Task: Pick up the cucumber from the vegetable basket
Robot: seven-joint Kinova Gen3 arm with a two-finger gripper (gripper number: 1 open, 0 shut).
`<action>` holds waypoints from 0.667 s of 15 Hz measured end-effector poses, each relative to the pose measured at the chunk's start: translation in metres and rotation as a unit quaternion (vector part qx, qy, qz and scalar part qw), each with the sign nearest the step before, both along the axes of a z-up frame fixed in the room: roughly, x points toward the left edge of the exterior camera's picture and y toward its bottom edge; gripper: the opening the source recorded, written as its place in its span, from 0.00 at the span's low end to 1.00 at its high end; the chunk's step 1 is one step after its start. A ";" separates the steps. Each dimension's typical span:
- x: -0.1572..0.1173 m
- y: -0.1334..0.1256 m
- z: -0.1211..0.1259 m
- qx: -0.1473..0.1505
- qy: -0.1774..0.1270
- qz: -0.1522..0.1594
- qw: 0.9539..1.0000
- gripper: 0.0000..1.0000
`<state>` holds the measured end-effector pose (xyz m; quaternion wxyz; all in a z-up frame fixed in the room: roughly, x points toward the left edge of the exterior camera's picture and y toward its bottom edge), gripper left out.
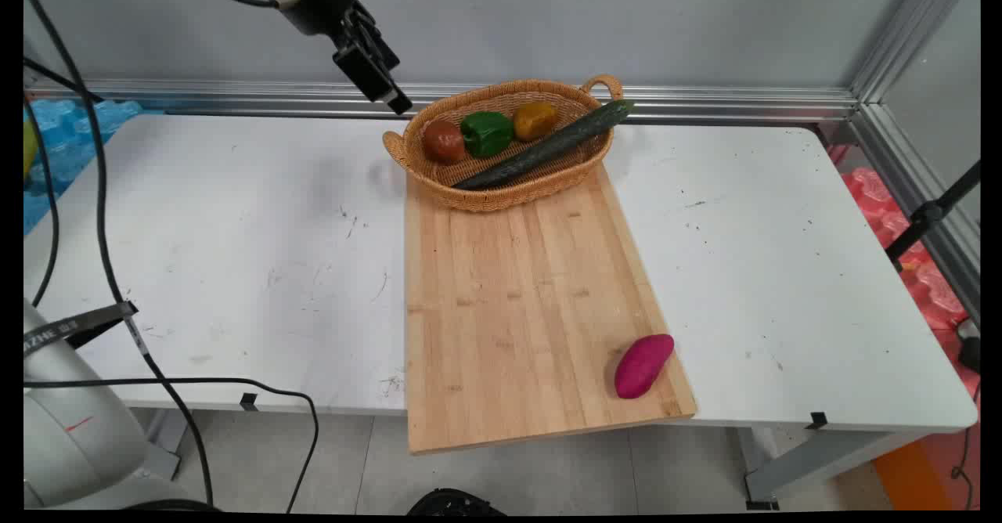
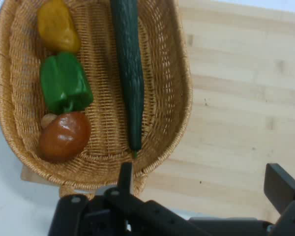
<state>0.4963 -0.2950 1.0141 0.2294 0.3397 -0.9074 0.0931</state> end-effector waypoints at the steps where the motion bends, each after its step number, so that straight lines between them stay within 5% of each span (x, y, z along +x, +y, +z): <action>1: 0.001 0.001 0.001 -0.004 0.006 0.007 1.000 1.00; 10: -0.030 -0.043 -0.034 -0.044 0.043 0.045 0.997 1.00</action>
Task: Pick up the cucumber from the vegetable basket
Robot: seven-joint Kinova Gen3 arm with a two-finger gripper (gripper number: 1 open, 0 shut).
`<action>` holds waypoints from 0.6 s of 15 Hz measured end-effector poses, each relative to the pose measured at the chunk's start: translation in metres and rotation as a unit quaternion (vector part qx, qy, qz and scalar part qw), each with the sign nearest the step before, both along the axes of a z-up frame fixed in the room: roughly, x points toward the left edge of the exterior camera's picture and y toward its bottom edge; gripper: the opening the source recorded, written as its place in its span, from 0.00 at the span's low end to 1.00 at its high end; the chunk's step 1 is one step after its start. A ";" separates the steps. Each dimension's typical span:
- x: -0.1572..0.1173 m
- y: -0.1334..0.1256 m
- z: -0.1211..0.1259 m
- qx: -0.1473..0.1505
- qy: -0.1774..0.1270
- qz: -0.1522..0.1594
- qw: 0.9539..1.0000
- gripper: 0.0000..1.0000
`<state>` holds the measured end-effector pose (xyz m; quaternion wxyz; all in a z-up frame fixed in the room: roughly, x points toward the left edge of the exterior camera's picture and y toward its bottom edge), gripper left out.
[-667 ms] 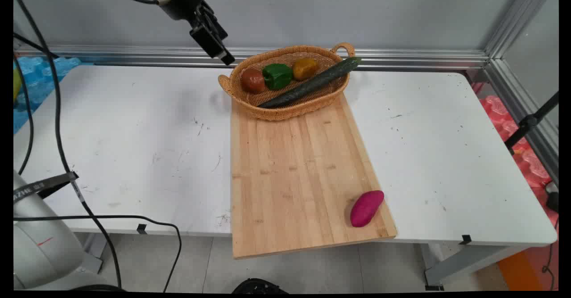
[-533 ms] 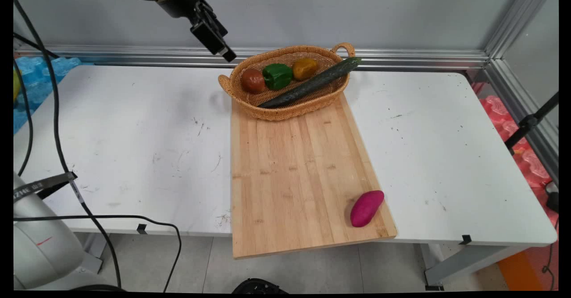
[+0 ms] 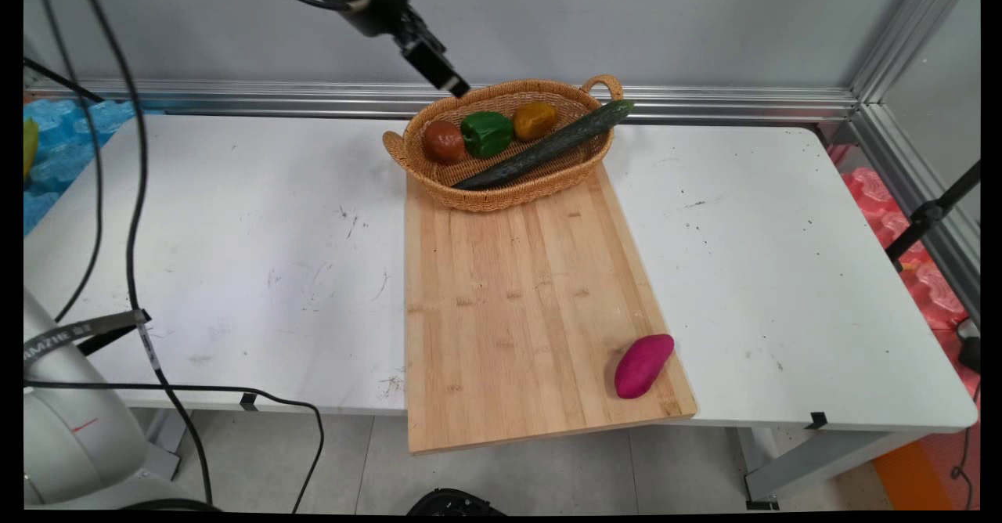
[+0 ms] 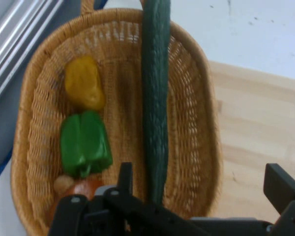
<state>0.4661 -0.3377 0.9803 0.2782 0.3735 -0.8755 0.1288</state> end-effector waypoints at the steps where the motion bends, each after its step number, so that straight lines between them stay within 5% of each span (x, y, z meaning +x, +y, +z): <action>1: -0.003 -0.005 -0.004 -0.001 0.000 0.002 1.000 1.00; 9: -0.048 -0.068 -0.068 -0.003 -0.011 0.013 1.000 1.00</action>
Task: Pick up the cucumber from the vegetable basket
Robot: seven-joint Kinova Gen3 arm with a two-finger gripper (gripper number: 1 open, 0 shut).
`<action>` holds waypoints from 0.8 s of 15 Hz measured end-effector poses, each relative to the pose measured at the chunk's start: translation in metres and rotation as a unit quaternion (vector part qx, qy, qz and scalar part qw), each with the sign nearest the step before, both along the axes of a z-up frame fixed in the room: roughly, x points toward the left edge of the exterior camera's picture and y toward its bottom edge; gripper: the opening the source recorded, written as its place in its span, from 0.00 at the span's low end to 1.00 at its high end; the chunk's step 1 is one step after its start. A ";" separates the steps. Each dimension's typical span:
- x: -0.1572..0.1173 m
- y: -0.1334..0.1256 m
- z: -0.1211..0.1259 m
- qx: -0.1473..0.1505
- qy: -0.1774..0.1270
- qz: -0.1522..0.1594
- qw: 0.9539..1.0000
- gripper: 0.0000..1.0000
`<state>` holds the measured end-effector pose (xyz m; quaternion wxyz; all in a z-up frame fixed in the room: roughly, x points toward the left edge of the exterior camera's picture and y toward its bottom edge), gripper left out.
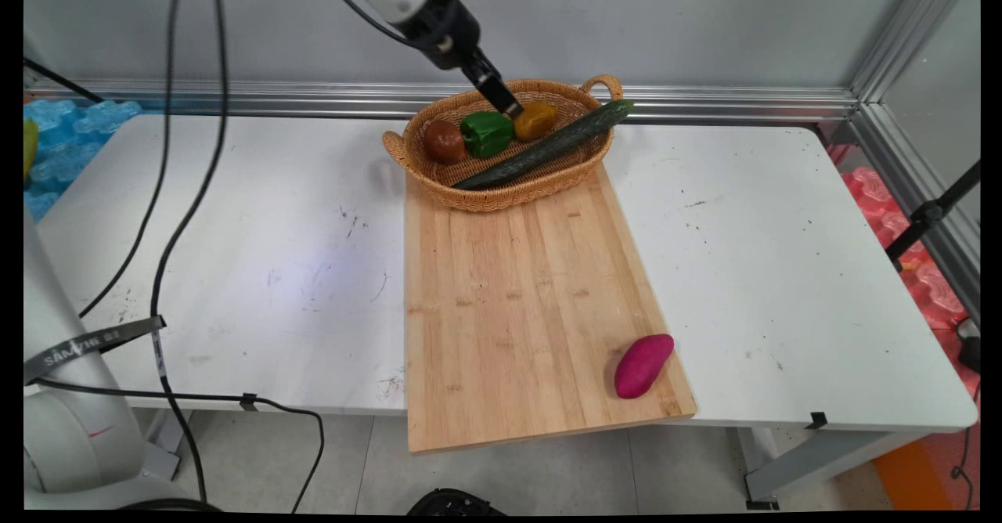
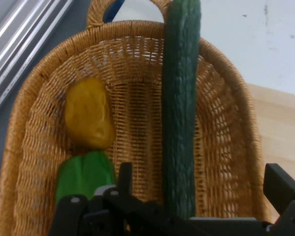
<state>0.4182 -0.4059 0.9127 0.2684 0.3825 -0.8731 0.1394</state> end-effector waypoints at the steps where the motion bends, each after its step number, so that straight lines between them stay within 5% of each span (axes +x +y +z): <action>1: -0.005 -0.007 -0.008 0.001 -0.003 0.000 1.000 1.00; 12: -0.043 -0.057 -0.077 0.025 -0.025 -0.008 0.999 1.00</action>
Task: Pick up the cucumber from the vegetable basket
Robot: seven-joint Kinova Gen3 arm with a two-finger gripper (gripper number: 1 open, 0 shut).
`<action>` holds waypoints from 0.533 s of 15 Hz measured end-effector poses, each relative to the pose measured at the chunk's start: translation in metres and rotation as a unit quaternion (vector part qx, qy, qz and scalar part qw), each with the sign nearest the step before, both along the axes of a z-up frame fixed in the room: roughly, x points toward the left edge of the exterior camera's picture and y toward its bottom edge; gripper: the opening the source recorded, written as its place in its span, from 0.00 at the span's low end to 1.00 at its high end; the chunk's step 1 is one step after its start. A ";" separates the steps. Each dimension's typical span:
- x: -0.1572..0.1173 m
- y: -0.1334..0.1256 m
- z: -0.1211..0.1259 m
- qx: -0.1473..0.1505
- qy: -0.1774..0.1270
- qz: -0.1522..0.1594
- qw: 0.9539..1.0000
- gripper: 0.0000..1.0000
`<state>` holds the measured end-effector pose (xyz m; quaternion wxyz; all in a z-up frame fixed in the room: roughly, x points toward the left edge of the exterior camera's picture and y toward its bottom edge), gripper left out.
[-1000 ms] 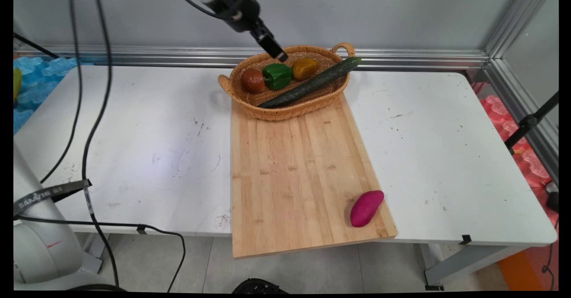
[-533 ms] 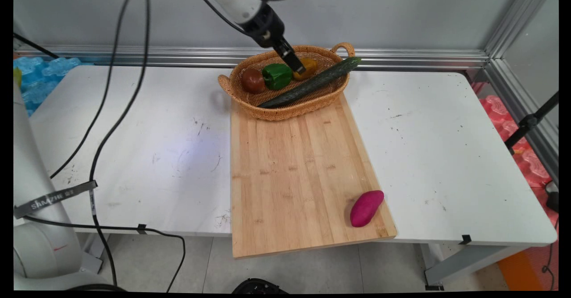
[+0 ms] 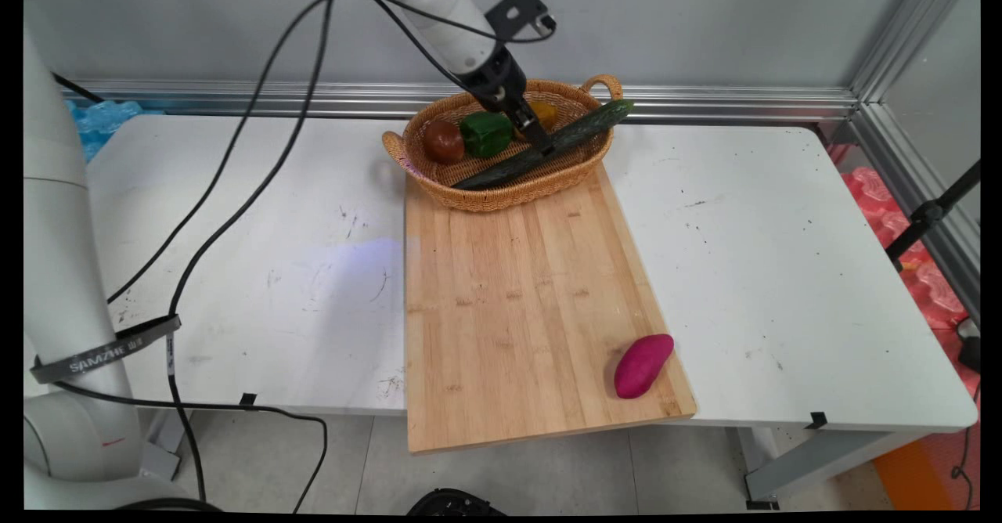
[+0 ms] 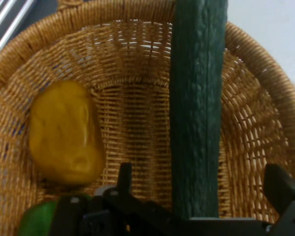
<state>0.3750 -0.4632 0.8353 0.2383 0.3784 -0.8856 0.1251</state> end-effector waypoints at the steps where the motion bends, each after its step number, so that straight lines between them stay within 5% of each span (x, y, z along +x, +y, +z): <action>1: -0.003 -0.004 -0.006 0.003 -0.002 -0.001 1.000 1.00; 7: -0.011 -0.016 -0.026 0.013 -0.009 -0.002 1.000 1.00; 8: -0.012 -0.018 -0.028 0.014 -0.009 -0.003 1.000 0.00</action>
